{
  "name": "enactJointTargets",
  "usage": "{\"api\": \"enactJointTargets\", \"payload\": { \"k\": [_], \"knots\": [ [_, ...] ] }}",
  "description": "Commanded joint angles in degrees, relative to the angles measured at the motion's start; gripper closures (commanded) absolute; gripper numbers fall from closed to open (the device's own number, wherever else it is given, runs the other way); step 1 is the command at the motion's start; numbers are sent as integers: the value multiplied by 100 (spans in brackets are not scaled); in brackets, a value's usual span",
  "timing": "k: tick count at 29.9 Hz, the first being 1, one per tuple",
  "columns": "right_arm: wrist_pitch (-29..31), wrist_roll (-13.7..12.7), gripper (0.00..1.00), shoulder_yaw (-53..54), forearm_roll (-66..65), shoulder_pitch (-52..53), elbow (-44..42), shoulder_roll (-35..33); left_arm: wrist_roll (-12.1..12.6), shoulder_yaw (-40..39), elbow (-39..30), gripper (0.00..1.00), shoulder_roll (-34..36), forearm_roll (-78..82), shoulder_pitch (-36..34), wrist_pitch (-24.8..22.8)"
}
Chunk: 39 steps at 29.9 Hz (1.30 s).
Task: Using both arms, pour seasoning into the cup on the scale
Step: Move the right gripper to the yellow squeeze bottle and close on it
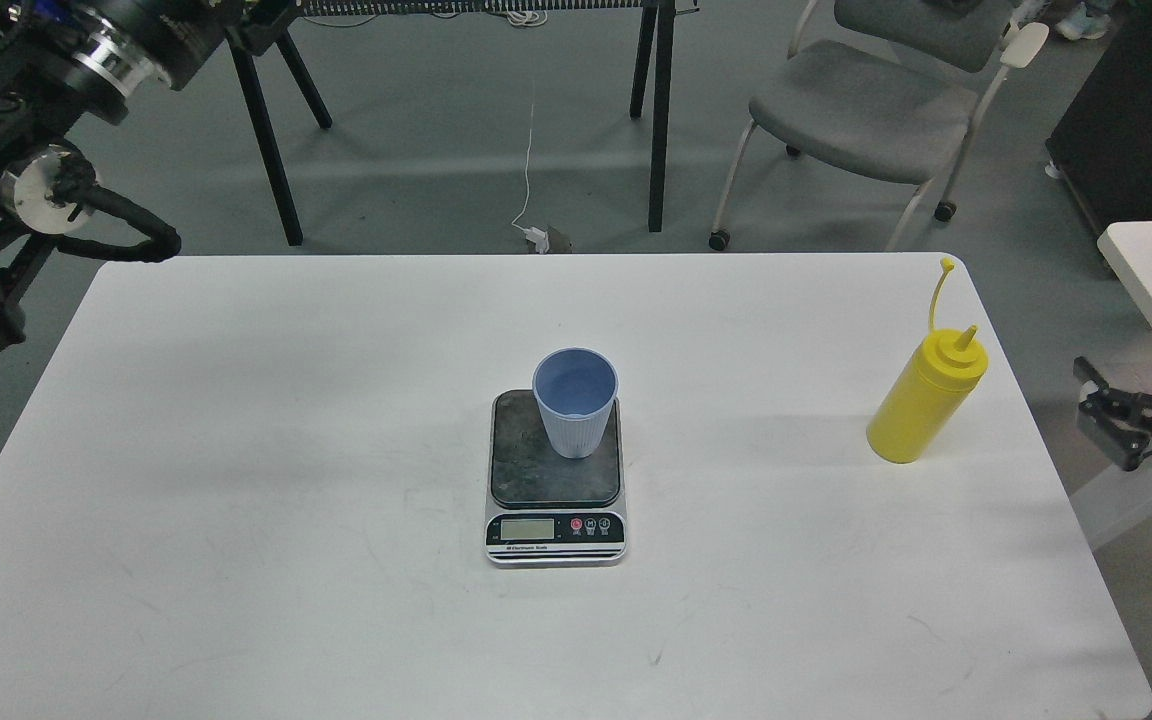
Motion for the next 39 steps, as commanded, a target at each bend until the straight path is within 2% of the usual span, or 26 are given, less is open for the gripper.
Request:
{"api": "enactJointTargets", "payload": {
  "k": [1, 12, 20, 39],
  "knots": [
    [0, 9, 0, 59, 46, -662, 238, 434, -1, -24, 49, 3, 29, -213, 306, 35],
    [0, 106, 1, 542, -279, -787, -156, 1507, -1, -358, 40, 2, 618, -240, 843, -61],
    [0, 106, 1, 525, -727, -93, -578, 2272, -1, -358, 5, 2, 750, -231, 869, -70],
    [0, 273, 1, 385, -1043, 812, -1369, 2632, -1, -341, -39, 2, 768, -178, 887, -70]
  ]
}}
